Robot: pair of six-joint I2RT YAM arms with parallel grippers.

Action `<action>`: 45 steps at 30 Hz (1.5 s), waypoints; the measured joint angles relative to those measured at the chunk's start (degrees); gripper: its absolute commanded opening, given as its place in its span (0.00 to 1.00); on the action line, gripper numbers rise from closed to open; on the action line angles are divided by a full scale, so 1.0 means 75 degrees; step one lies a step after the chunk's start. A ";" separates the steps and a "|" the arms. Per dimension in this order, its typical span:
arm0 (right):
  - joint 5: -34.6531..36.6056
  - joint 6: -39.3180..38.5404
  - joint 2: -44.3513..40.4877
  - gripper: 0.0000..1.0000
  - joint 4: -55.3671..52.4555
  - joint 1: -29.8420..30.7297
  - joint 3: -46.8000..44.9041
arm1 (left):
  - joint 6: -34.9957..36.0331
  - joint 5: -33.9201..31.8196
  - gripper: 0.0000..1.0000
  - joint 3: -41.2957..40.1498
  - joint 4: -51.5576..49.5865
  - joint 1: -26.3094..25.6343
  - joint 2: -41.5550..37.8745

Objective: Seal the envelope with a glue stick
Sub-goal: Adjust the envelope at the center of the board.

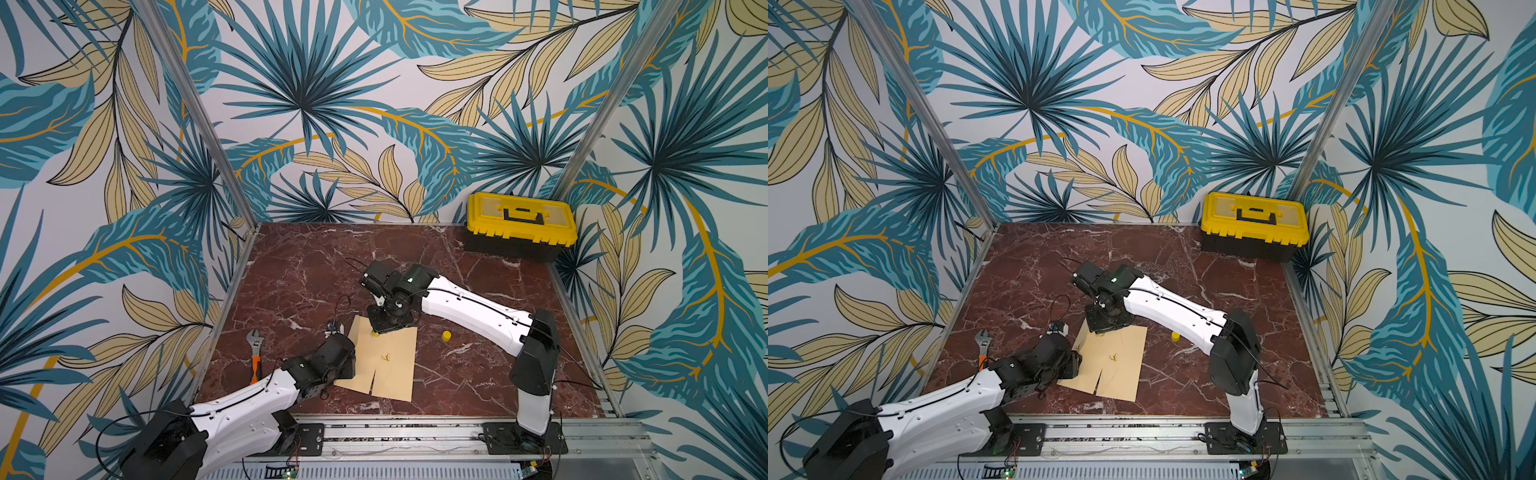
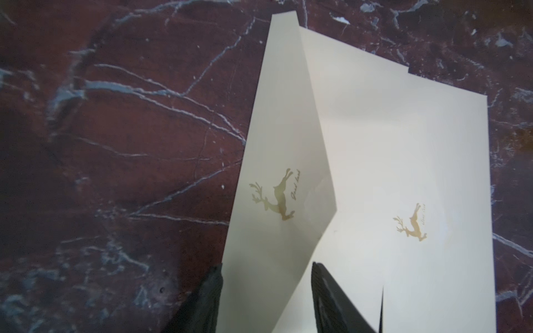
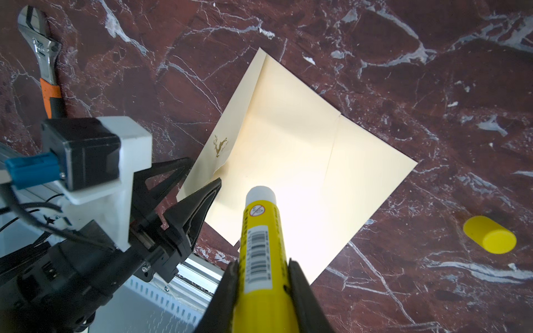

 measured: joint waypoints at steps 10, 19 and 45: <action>-0.0020 -0.0058 -0.0224 0.00 0.0160 0.0000 -0.0376 | -0.0592 -0.0318 0.42 -0.0023 -0.0079 -0.0032 0.0131; -0.0099 -0.0093 -0.0256 0.00 0.0323 -0.0044 -0.0376 | -0.1003 -0.0306 0.25 -0.0589 -0.0087 -0.0029 -0.1052; -0.0595 -0.0213 0.0702 0.00 0.0000 -0.0003 0.0819 | -0.1763 0.0408 0.33 -0.1606 -0.0210 0.0647 -0.3037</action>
